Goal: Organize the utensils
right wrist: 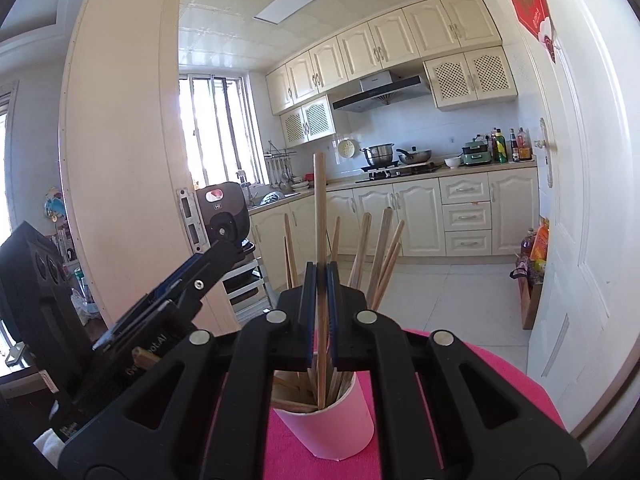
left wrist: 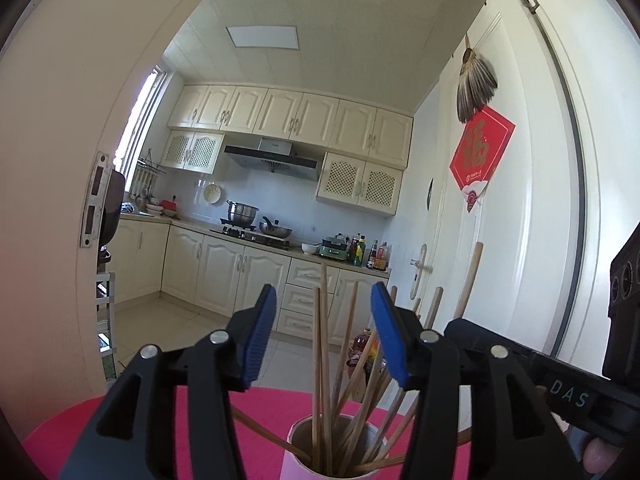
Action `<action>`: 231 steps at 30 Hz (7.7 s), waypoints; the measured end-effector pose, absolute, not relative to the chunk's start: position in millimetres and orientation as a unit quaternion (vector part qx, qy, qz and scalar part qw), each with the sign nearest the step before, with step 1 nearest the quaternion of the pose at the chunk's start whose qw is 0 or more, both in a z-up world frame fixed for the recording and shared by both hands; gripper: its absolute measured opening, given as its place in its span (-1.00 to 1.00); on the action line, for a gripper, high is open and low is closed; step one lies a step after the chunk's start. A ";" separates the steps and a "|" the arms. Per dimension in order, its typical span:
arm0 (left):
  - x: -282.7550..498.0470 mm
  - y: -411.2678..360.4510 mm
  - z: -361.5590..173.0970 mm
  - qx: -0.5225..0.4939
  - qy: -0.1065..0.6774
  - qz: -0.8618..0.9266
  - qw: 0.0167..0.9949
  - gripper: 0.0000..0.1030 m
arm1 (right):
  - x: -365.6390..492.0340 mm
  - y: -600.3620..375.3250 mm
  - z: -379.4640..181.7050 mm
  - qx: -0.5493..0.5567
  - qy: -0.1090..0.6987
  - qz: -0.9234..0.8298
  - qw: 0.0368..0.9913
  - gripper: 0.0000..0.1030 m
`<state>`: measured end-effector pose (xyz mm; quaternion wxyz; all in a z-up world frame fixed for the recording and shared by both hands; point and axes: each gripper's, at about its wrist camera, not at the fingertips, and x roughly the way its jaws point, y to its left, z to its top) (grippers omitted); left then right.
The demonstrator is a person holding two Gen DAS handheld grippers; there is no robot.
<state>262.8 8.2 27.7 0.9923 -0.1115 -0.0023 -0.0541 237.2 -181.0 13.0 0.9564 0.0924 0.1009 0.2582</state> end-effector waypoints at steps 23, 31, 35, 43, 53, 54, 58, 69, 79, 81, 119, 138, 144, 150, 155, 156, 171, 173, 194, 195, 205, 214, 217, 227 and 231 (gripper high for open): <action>182.2 29.9 63.2 -0.089 0.025 -0.037 0.995 0.19 | 165.3 -197.6 48.4 0.076 0.075 0.210 0.972 -0.86; 150.2 32.3 62.3 -0.073 0.053 -0.027 0.996 0.21 | 134.1 -203.1 48.3 0.065 0.080 0.208 0.973 -0.86; 139.6 35.1 57.3 -0.078 0.080 -0.035 0.993 0.22 | 124.1 -204.5 45.8 0.062 0.092 0.209 0.972 -0.86; 139.1 45.9 13.6 -0.092 0.194 -0.038 0.976 0.22 | 119.0 -194.7 4.6 0.046 0.170 0.217 0.960 -0.86; 140.9 58.1 -41.3 -0.090 0.298 -0.017 0.950 0.22 | 135.8 -137.6 -65.9 0.013 0.338 0.266 0.903 -0.86; 141.2 60.4 -45.1 -0.090 0.304 -0.015 0.948 0.22 | 139.7 -127.8 -75.4 0.006 0.366 0.274 0.889 -0.86; 143.4 68.4 -54.0 -0.093 0.319 -0.010 0.943 0.22 | 148.4 -100.2 -102.3 -0.016 0.428 0.278 0.860 -0.86; 151.6 78.4 -61.5 -0.095 0.333 -0.011 0.938 0.22 | 163.7 -69.0 -117.7 -0.048 0.469 0.244 0.847 -0.86; 162.4 77.3 -66.5 -0.091 0.342 -0.014 0.935 0.22 | 180.9 -62.7 -121.5 -0.074 0.495 0.238 0.832 -0.83; 164.8 77.4 -66.7 -0.092 0.343 -0.014 0.935 0.22 | 182.1 -62.1 -122.4 -0.080 0.493 0.243 0.831 -0.83; 224.9 43.5 -58.4 -0.078 0.277 -0.046 0.957 0.22 | 180.5 -227.5 -58.8 0.139 0.270 0.281 0.910 -0.87; 253.6 46.1 -28.7 -0.079 0.201 -0.032 0.976 0.22 | 213.7 -206.9 14.8 0.163 -0.027 0.228 0.960 -0.87; 259.8 45.6 -31.7 -0.078 0.203 -0.037 0.975 0.22 | 223.2 -184.5 10.4 0.128 -0.049 0.217 0.967 -0.87; 259.0 48.1 -34.6 -0.070 0.201 -0.038 0.976 0.22 | 232.1 -165.0 0.1 0.100 -0.045 0.216 0.970 -0.87; 256.4 48.0 -37.8 -0.063 0.203 -0.040 0.976 0.22 | 231.8 -161.4 -10.9 0.085 -0.020 0.217 0.972 -0.87; 255.7 47.7 -37.8 -0.062 0.203 -0.041 0.976 0.22 | 231.9 -162.3 -12.6 0.083 -0.014 0.216 0.973 -0.87; 233.3 42.6 -21.9 -0.036 0.208 -0.030 0.977 0.22 | 200.8 -168.6 -25.1 0.053 0.031 0.201 0.978 0.19; 224.5 39.1 -18.0 -0.030 0.200 -0.028 0.979 0.22 | 189.9 -171.2 -21.4 0.052 0.026 0.197 0.979 0.19; 91.6 -6.2 35.1 -0.013 0.121 -0.034 0.992 0.36 | 50.7 -197.1 16.9 0.012 0.079 0.095 0.992 0.64; 86.9 -8.0 37.8 -0.012 0.118 -0.034 0.992 0.36 | 45.7 -198.9 17.5 0.011 0.076 0.091 0.993 0.65; 45.7 -15.0 60.2 -0.011 0.076 -0.028 0.997 0.47 | 14.2 -207.6 24.0 0.019 0.070 0.080 0.994 0.71; 38.6 -21.9 68.3 -0.002 0.064 -0.028 0.998 0.48 | 4.2 -209.7 29.4 0.016 0.060 0.071 0.996 0.71; 38.1 -23.5 69.1 0.005 0.060 -0.027 0.998 0.48 | 3.2 -209.9 28.6 0.016 0.059 0.071 0.996 0.72; 36.6 -26.4 68.8 0.014 0.053 -0.029 0.998 0.48 | 6.3 -210.7 28.7 0.018 0.065 0.071 0.995 0.72; 37.7 -27.0 68.9 0.010 0.053 -0.032 0.998 0.48 | 6.3 -211.1 28.8 0.019 0.064 0.071 0.995 0.72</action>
